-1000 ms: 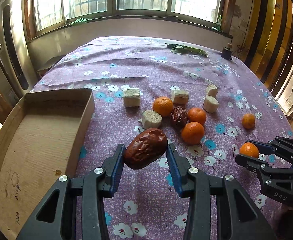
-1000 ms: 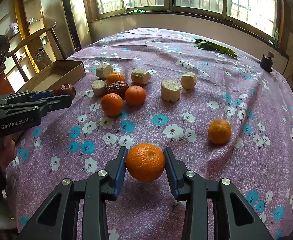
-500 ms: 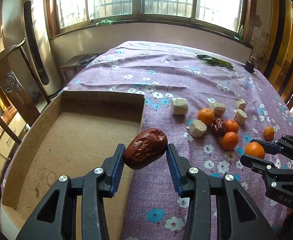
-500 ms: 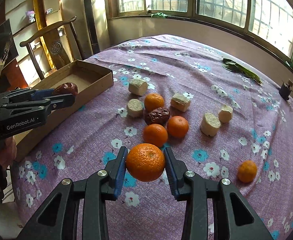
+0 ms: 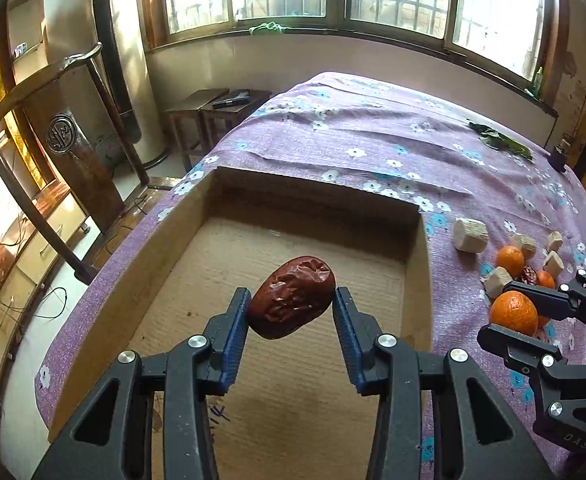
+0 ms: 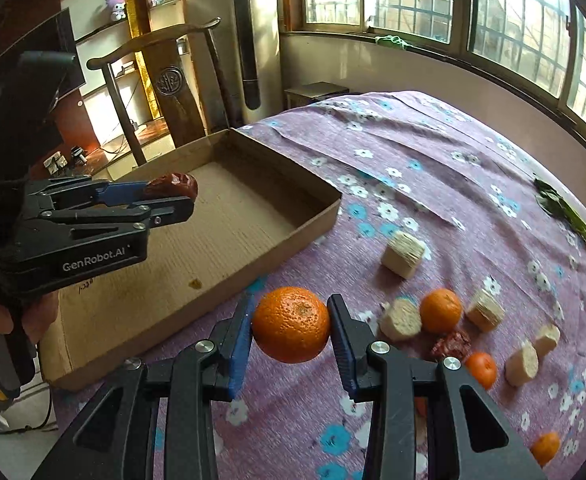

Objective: Organize fruits
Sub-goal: 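Carry the date and orange to the cardboard box and open both tools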

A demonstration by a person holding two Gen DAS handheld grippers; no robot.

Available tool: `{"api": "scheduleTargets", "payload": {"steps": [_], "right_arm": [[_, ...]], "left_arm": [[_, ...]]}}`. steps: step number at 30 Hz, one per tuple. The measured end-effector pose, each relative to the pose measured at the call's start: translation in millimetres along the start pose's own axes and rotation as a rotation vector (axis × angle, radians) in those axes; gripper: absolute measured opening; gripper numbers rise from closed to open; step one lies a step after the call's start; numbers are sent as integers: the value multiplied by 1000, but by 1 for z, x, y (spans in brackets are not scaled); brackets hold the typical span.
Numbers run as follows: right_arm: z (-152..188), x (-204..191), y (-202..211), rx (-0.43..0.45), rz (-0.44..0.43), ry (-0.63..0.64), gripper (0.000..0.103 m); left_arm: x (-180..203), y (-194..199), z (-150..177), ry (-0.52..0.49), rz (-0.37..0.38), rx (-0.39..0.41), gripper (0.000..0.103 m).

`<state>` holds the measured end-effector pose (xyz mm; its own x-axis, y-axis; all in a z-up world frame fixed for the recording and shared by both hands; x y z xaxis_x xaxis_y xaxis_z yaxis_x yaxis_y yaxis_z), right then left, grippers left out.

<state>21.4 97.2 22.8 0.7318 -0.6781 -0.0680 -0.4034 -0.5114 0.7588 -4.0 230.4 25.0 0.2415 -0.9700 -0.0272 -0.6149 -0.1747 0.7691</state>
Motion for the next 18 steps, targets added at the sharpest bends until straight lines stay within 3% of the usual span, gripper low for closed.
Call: {"api": "scheduleTargets", "payload": {"steps": [10,18], "right_arm": [[-37,-25,-54,-41,-52,39,40],[-41,-35,-91,-86,-45,73,42]], "left_arm": [[-28,-32,0,104,13,-107,41],[-39,-43,6,152,-17,-167,42]]}}
Point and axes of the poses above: each gripper's, at about its wrist camera, not at the fingertips, and y roughly against the way its jaws point, x to its right, z to its underside, the point moved 5 cm from there along -y, roughly the way its jaws point, and after that the axes turned 2 degrees about -y, right-handed, at the moved point
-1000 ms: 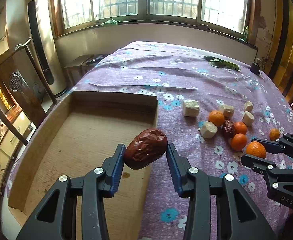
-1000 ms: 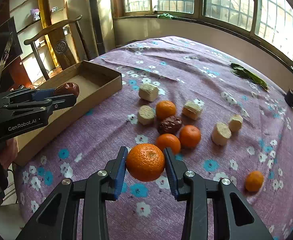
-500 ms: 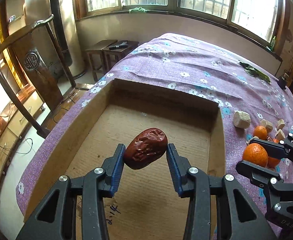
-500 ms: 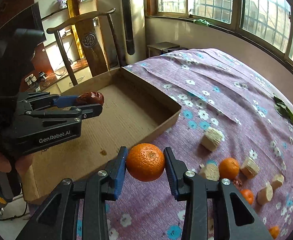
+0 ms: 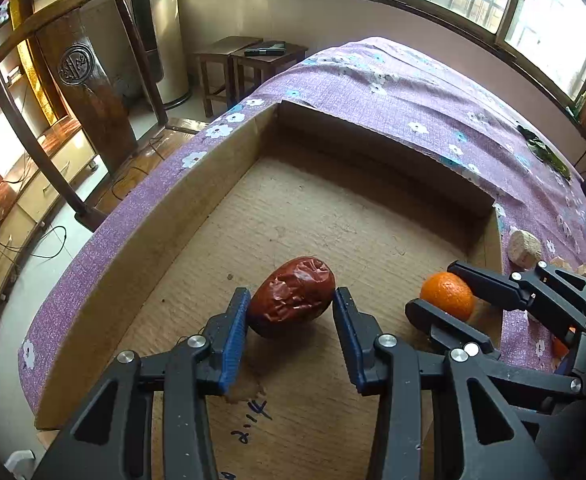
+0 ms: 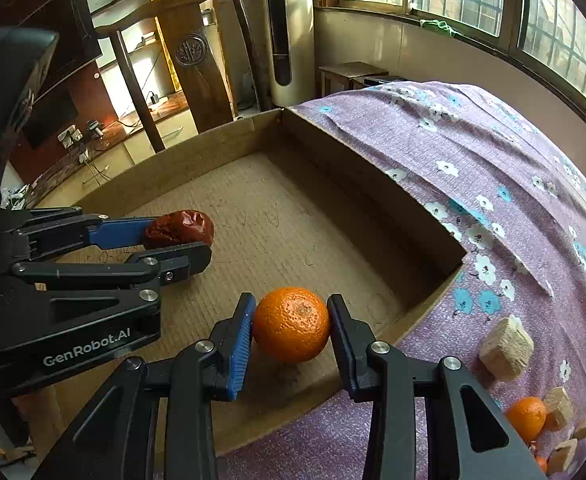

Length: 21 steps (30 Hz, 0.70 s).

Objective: Organize fruits
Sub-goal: 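Carry the date and orange to the cardboard box and open both tools, then withdraw both open tools from the box back over the table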

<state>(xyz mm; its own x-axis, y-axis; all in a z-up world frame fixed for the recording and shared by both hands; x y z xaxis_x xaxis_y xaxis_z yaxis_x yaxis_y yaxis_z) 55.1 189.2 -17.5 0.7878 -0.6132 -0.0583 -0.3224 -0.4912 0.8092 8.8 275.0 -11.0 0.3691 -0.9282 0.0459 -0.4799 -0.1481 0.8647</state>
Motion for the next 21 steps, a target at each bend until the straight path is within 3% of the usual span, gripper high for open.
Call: {"api": "scheduleTargets", "payload": {"steps": [2,5,9,12,14,21], "right_arm": [[-1,0,1,5,-11,-5,42],[1,0,4,5,-13,-7,48],[6,5,22,37,2,-20,59],[15,11,44,80,-3,-42,69],[23,18,60,113,17,-64,81],[59,59,110,188,58,-249,87]], "left_arm": [[-1,1,0,1,-5,0,44],[-2,3,0,8,-9,11,69],[-4,11,2,33,18,35,85],[-2,16,7,25,16,41,86],[-1,21,10,22,10,55,86],[20,60,17,-10,8,176,87]]}}
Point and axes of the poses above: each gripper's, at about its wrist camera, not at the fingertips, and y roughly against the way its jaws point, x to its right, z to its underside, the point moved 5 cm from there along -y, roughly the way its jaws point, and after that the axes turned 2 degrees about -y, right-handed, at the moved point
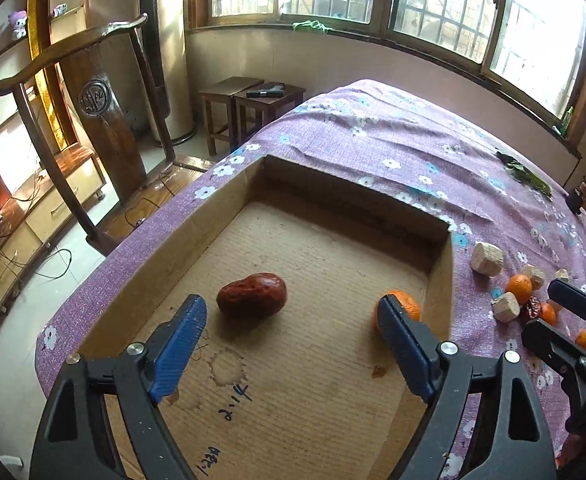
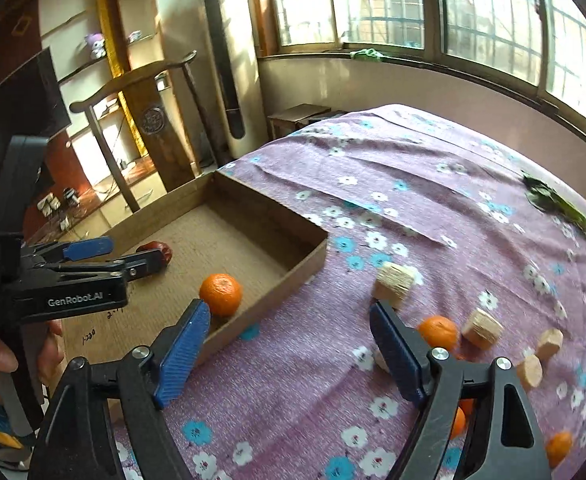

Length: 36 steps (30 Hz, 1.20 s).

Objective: Organize fruits
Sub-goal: 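Withdraw both open tools from the box back over the table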

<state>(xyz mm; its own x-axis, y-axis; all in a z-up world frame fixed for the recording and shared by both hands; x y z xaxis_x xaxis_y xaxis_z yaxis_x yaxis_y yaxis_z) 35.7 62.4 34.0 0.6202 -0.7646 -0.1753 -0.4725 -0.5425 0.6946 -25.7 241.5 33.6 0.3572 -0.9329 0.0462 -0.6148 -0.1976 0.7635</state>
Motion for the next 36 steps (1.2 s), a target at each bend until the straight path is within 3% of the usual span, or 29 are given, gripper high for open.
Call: {"api": "scheduleTargets", "payload": {"steps": [5,18,23,32,36], "right_arm": [[22,34,25,-21,38,-54,87],[91,113,73,-38,148,-175,87],[97,122,76,-34,159,-190,87],[94,138,85,5,218,-231,87],[100,149,89,-21,245,-234,87]], "left_arm": [[35,19,6,-51,43,49,90],[144,13,44,-200,238,-32,90],[166,6,53,-240,242,-55,90],[178,7,54,-271,219,-20,90],[184,7,54,-275,242,-23,90]]}}
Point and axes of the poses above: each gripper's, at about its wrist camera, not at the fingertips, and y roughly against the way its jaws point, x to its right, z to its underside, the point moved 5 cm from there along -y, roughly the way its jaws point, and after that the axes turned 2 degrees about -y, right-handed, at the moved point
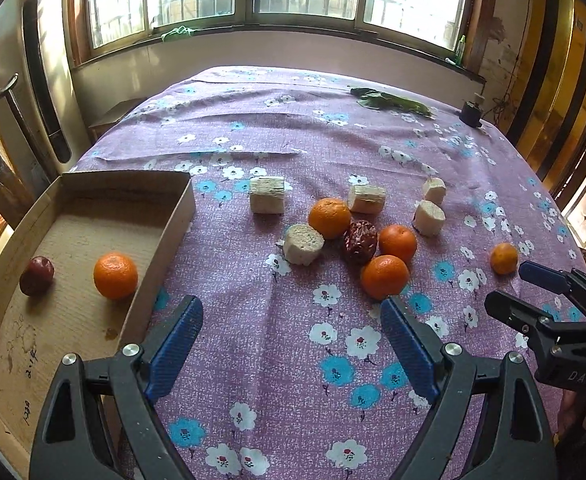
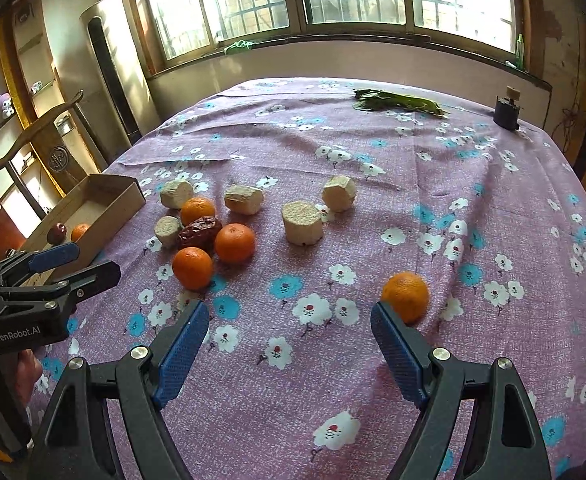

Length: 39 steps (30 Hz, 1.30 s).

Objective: Organize fruits
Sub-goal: 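Withdraw both open tools from the box back over the table, then grasp an orange with the left tool while the right tool grasps another orange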

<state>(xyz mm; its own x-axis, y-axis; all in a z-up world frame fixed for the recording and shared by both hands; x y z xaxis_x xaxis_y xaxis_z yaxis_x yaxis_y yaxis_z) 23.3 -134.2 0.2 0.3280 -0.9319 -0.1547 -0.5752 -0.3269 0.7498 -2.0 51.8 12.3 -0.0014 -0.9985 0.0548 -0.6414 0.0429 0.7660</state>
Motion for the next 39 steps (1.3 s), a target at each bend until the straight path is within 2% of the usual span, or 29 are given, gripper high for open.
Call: {"api": "scheduleTargets", "payload": {"steps": [6,16,18,20,23,27,29,32,35,37,38,39], "right_arm": [[6,19,9,8,4,-16,87],[2,51,8,15,47,-20,85],[-2,55,2,4,60,-5,80],[-6,57,-4,-8,57,8,67],[-10,57,-14,-30,62,42,56],[-10,60,-30,-65,68,55,50],[-8,63,-34,-76,62,46,37],[-6,62,-33,-71,59,55,33],[-7,58,-30,-65,76,71,33],[-7,57,-28,-61,75,70,33],[-8,57,-26,-57,74,69,33],[-8,56,-24,-53,71,67,33]], "left_arm": [[13,-13,-3,4,71,-30,90],[42,-36,-5,-45,74,-67,90],[45,-39,-5,-49,72,-73,90],[48,-42,-7,-55,72,-73,90],[51,-46,-10,-53,73,-75,90],[55,-53,-12,-58,68,-82,90],[56,-56,-13,-60,67,-82,90],[55,-61,-13,-67,55,-83,88],[53,-66,-12,-60,68,-96,49],[54,-63,-13,-68,74,-84,42],[56,-63,-13,-73,91,-87,33],[58,-62,-12,-79,94,-84,32]]}}
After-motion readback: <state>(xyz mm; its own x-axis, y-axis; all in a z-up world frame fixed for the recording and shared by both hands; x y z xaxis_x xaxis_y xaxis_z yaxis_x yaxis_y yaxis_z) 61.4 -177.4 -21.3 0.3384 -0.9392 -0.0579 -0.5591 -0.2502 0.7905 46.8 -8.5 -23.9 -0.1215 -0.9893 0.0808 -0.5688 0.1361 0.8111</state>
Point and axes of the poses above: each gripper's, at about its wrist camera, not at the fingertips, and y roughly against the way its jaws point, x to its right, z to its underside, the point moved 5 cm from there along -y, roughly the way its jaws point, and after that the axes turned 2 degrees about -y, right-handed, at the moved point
